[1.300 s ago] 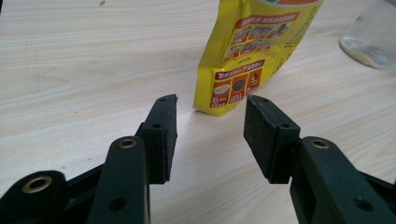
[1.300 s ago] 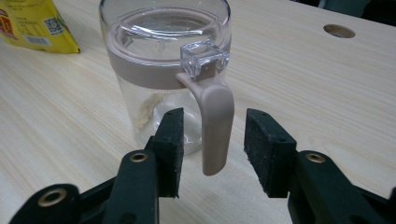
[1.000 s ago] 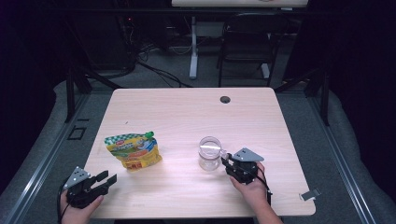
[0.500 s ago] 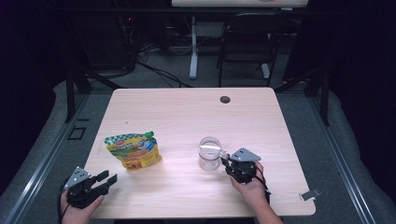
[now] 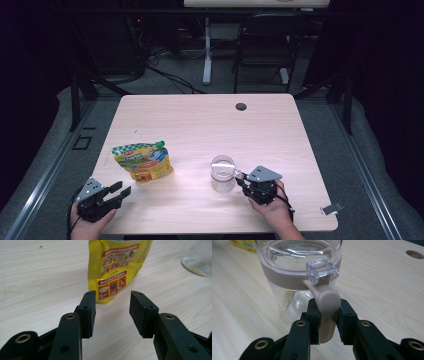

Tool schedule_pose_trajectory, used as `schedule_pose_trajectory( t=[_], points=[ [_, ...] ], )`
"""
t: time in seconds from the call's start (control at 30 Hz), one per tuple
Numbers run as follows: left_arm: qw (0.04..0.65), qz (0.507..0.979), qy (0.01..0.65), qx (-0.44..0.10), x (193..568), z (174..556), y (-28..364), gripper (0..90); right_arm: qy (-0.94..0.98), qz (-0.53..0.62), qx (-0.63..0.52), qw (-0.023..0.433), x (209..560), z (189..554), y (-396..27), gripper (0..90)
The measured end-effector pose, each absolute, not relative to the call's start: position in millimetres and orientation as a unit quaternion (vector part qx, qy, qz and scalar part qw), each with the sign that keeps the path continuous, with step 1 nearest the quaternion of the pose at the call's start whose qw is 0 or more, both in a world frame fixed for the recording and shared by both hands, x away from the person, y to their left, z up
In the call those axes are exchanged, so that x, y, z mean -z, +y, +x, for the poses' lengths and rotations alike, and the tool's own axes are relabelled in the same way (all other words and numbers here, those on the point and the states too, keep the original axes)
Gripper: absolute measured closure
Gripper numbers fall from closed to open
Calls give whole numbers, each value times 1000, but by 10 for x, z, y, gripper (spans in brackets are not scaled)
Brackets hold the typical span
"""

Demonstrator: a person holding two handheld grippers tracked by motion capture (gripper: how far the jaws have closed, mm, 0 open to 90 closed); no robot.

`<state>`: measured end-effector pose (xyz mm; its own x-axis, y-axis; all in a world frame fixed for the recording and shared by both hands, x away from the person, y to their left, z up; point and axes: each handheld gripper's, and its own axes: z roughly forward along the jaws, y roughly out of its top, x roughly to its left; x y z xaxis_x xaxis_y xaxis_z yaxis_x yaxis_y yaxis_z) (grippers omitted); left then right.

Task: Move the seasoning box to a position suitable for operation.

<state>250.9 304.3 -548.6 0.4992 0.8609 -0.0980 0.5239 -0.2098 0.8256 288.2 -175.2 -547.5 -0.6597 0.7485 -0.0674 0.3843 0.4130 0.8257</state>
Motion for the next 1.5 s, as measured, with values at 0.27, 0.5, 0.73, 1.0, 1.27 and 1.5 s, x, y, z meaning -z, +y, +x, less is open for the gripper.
schedule_pose_trajectory(
  t=[0.27, 0.5, 0.73, 1.0, 1.27, 1.5],
  points=[
    [431, 761, 445, -195, 5460, 2468, 2973, 573, 832, 305, -421, 193, 5477, 2824, -1764, 737],
    [430, 770, 427, -197, 5438, 2428, 2902, 575, 825, 321, -423, 194, 5495, 2867, -1776, 738],
    [430, 776, 419, -192, 5419, 2406, 2837, 579, 804, 365, -430, 187, 5509, 2917, -1788, 685],
    [433, 782, 405, -189, 5395, 2384, 2735, 588, 786, 379, -454, 180, 5402, 2817, -1847, 534],
    [447, 781, 399, -177, 5370, 2398, 2638, 603, 775, 381, -476, 167, 5306, 2713, -1846, 462],
    [438, 793, 388, -170, 5377, 2406, 2570, 609, 755, 398, -483, 195, 5203, 2619, -1839, 570]
  ],
)
